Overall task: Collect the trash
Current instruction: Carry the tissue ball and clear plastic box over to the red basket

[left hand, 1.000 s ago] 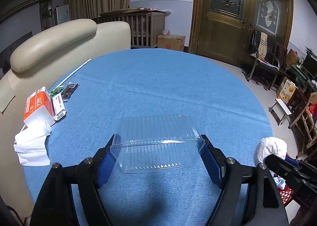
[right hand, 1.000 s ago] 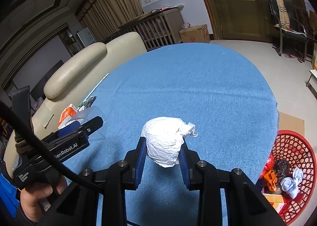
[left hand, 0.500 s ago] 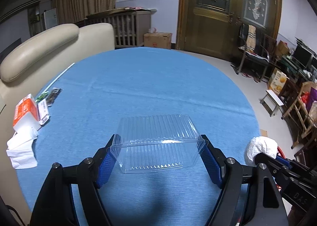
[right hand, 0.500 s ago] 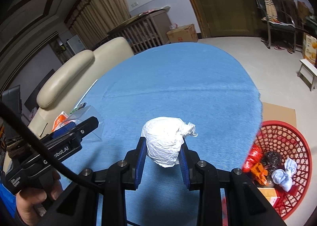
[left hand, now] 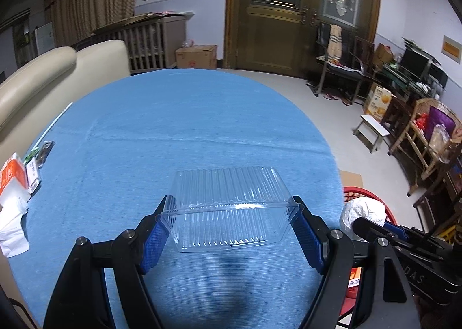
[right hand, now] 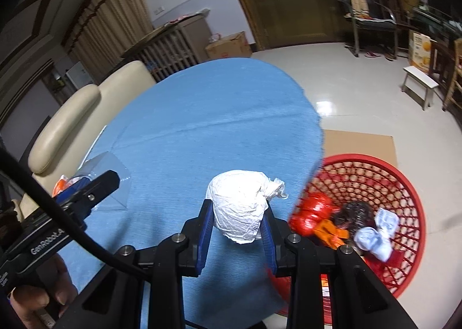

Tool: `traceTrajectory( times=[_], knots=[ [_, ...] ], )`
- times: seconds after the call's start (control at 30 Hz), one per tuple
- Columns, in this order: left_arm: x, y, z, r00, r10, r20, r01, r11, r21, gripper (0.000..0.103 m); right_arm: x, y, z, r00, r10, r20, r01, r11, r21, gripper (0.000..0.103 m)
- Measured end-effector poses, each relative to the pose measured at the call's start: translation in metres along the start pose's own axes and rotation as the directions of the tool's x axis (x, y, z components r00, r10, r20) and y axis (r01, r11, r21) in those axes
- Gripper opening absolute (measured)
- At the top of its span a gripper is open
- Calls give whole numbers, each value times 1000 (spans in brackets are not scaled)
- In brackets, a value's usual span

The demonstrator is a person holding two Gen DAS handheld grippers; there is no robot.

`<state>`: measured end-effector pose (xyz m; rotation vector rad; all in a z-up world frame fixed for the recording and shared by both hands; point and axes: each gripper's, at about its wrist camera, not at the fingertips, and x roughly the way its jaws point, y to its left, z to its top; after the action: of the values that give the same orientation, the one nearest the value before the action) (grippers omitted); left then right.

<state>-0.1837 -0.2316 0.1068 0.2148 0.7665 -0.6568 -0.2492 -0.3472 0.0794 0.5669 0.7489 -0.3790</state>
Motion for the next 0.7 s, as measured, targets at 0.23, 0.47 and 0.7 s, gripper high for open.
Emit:
traceTrajectory(
  times=[0.23, 0.47, 0.7],
  knots=[
    [1, -26, -1, 999, -42, -7, 43, 998, 50, 80, -13, -27, -3, 999, -39, 15, 39, 999, 38, 34],
    [-1, -52, -6, 997, -75, -21, 77, 992, 103, 80, -26, -63, -14, 996, -90, 12, 89, 991, 96, 34],
    [3, -75, -8, 994, -100, -45, 106, 984, 142, 80, -36, -108, -28, 989, -150, -13, 150, 974, 169, 34]
  ],
)
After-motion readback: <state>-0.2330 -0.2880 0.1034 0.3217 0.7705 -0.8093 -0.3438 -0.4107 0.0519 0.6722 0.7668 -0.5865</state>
